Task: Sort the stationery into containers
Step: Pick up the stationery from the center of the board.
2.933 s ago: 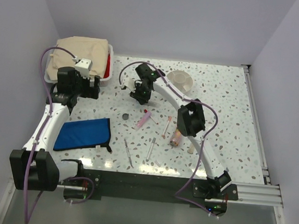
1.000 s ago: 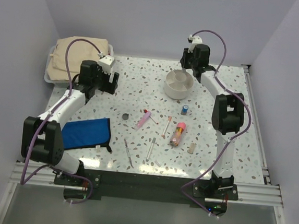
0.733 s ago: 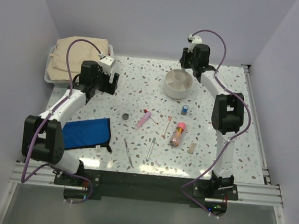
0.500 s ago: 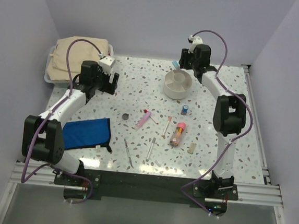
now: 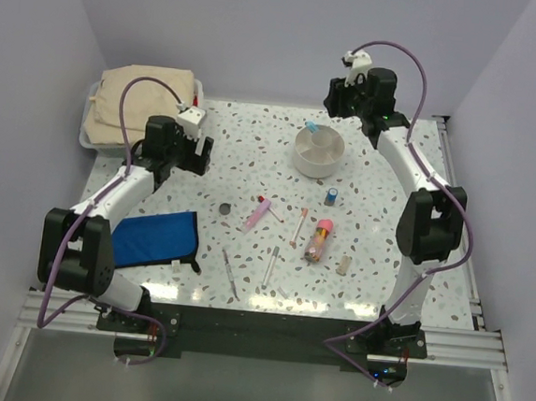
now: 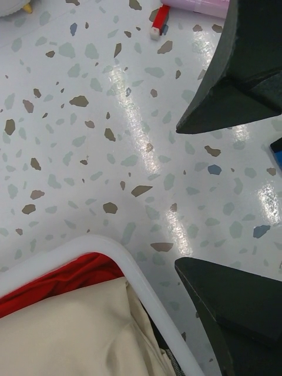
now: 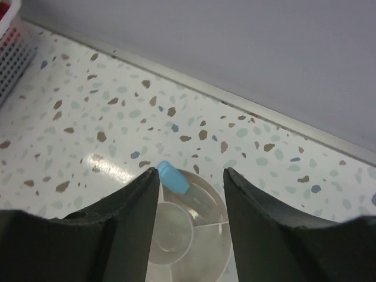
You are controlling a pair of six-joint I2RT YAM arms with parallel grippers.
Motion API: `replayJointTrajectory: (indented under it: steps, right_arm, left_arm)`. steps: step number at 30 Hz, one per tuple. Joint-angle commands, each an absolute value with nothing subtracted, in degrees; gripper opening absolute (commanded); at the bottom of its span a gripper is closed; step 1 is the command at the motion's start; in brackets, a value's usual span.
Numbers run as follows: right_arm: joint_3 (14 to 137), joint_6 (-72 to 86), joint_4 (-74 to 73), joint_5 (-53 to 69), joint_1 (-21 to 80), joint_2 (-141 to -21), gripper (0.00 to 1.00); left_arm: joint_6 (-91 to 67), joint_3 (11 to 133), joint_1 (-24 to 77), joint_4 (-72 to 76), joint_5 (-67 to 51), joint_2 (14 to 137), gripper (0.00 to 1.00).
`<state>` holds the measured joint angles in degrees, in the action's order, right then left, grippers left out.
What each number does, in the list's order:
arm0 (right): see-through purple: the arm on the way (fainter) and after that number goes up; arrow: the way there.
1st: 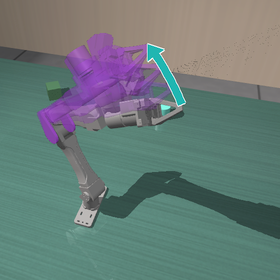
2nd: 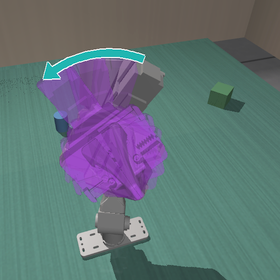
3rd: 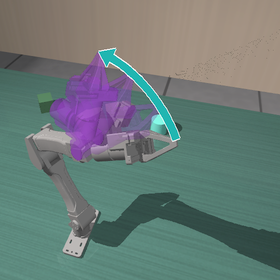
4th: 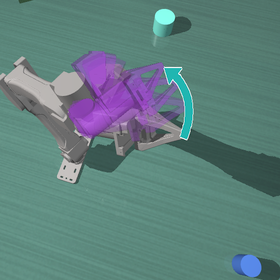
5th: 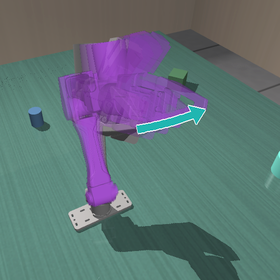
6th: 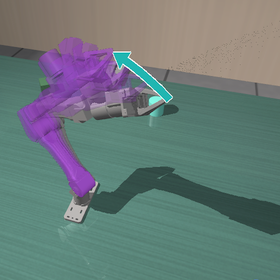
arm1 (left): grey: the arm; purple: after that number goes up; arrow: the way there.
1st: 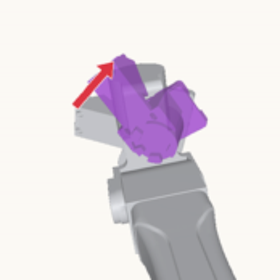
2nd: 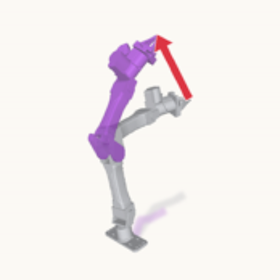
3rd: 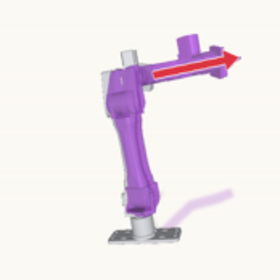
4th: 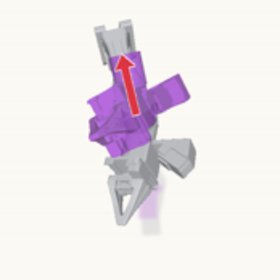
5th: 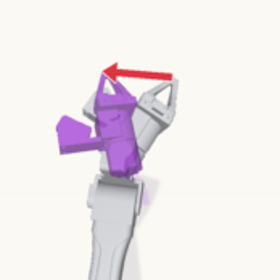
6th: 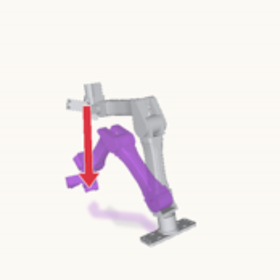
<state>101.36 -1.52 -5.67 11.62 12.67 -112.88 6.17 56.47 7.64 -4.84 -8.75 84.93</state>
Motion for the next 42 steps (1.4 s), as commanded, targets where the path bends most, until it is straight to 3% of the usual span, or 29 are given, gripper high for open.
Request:
replayJointTrajectory:
  steps: [1, 2, 4, 8, 13, 20, 25, 33, 42]
  right_arm:
    - [107.64, -18.77, -23.77, 28.81, 16.60, -113.11, 0.55]
    - [109.41, -27.42, -35.13, 32.13, 19.57, -114.68, 0.56]
    - [112.31, -33.90, -44.34, 33.57, 22.31, -116.27, 0.57]
    - [114.00, -25.64, -53.35, 37.60, 25.57, -119.44, 0.63]
    - [104.69, -8.81, -43.80, 39.74, 26.54, -115.06, 0.67]
    - [105.65, 3.15, -32.99, 19.36, 24.18, -108.82, 0.68]
    - [93.97, 8.17, -15.85, 9.16, 18.38, -99.25, 0.72]
    - [87.37, 8.26, -13.45, 9.32, 13.54, -93.70, 0.72]
    - [85.34, 7.56, -12.04, 10.63, 11.43, -92.46, 0.72]
  left_arm:
    - [5.97, 56.25, 8.00, -1.93, -9.93, 81.30, 0.91]
    - [6.06, 56.34, 8.00, -2.11, -9.76, 81.04, 0.91]
    - [6.33, 56.08, 8.00, -2.72, -8.88, 80.34, 0.92]
    - [6.41, 57.21, 8.00, -5.61, -9.75, 78.93, 0.94]
    - [11.51, 60.72, 11.14, -18.26, -26.26, 82.43, 0.86]
    - [7.04, 64.59, 23.19, -22.41, -17.15, 90.43, 0.85]
    - [4.05, 71.00, 29.00, -24.17, -14.25, 98.25, 0.81]
    - [3.43, 77.78, 31.90, -26.19, -8.80, 105.90, 0.72]
    - [4.83, 76.29, 34.89, -26.54, -8.18, 107.84, 0.62]
